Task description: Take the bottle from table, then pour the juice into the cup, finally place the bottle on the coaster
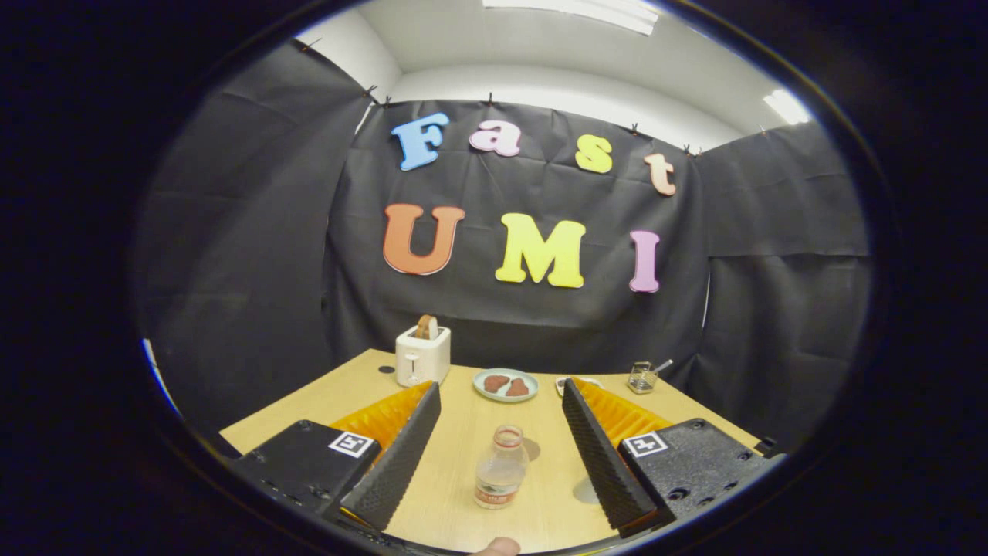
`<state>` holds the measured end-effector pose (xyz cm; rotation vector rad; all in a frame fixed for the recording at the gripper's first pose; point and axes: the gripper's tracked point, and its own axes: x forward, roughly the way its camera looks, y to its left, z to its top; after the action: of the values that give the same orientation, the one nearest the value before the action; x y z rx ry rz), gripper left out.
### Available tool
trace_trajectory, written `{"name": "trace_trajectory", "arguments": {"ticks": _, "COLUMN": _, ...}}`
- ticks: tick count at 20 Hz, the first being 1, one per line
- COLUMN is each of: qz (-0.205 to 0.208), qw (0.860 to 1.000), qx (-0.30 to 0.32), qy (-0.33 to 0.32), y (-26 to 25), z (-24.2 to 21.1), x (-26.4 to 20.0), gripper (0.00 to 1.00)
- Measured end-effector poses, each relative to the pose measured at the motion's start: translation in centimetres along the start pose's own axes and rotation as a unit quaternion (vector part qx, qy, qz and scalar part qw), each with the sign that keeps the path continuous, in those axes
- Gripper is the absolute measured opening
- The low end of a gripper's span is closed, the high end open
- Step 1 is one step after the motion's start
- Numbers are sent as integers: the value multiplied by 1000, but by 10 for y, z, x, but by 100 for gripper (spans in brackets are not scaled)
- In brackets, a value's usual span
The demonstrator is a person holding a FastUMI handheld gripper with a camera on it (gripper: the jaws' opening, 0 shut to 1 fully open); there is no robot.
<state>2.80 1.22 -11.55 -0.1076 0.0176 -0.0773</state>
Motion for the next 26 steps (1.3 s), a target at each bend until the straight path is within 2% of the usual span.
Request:
{"name": "trace_trajectory", "arguments": {"ticks": 6, "qz": -6, "qw": 1000, "qx": 10, "qy": 0, "y": 0, "z": -49, "x": 25, "gripper": 100}}
{"name": "trace_trajectory", "arguments": {"ticks": 10, "qz": -29, "qw": 1000, "qx": 7, "qy": 8, "y": -9, "z": -81, "x": 34, "gripper": 100}}
{"name": "trace_trajectory", "arguments": {"ticks": 17, "qz": -33, "qw": 999, "qx": 5, "qy": 0, "y": -1, "z": -117, "x": 48, "gripper": 100}}
{"name": "trace_trajectory", "arguments": {"ticks": 23, "qz": -47, "qw": 999, "qx": 5, "qy": 19, "y": -2, "z": -154, "x": 63, "gripper": 100}}
{"name": "trace_trajectory", "arguments": {"ticks": 26, "qz": -53, "qw": 998, "qx": 15, "qy": 8, "y": -3, "z": -158, "x": 69, "gripper": 100}}
